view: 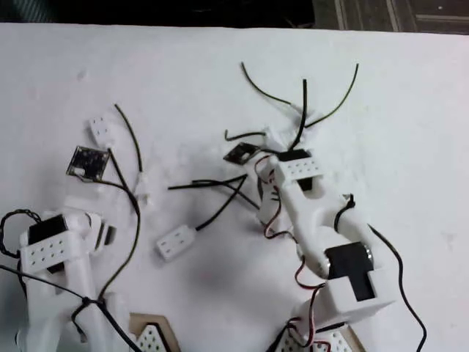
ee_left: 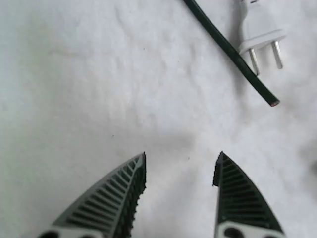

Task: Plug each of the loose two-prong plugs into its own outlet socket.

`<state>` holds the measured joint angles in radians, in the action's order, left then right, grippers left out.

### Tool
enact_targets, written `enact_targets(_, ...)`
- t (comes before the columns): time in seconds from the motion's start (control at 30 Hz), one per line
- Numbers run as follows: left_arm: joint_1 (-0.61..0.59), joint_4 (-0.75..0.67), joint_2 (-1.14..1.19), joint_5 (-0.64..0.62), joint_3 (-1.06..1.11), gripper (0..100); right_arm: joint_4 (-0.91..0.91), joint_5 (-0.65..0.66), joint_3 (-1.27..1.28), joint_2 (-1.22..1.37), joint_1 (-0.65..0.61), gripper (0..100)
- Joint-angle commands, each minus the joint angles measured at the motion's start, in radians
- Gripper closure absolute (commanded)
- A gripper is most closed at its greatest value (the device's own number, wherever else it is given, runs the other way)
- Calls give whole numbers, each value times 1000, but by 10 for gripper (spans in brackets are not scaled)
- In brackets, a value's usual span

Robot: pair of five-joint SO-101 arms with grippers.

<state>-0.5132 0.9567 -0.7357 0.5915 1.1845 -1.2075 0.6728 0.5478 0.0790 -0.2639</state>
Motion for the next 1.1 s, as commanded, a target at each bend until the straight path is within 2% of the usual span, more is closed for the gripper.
enact_targets(0.0, -8, -15, -31, -11, 2, 774, 10, 26, -52, -4, 36, 925)
enact_targets(0.13, -8, -15, -31, -11, 2, 774, 7, 29, -52, -4, 35, 964)
enact_targets(0.23, -8, -15, -31, -11, 2, 774, 7, 83, -52, -4, 38, 983)
enact_targets(0.47, -8, -15, -31, -11, 2, 774, -73, 110, -52, -12, 27, 977)
enact_targets(0.67, -8, -15, -31, -11, 2, 774, -153, 60, -55, -15, 30, 852)
enact_targets(1.07, -8, -15, -31, -11, 2, 774, -214, 60, 40, -226, -10, 846)
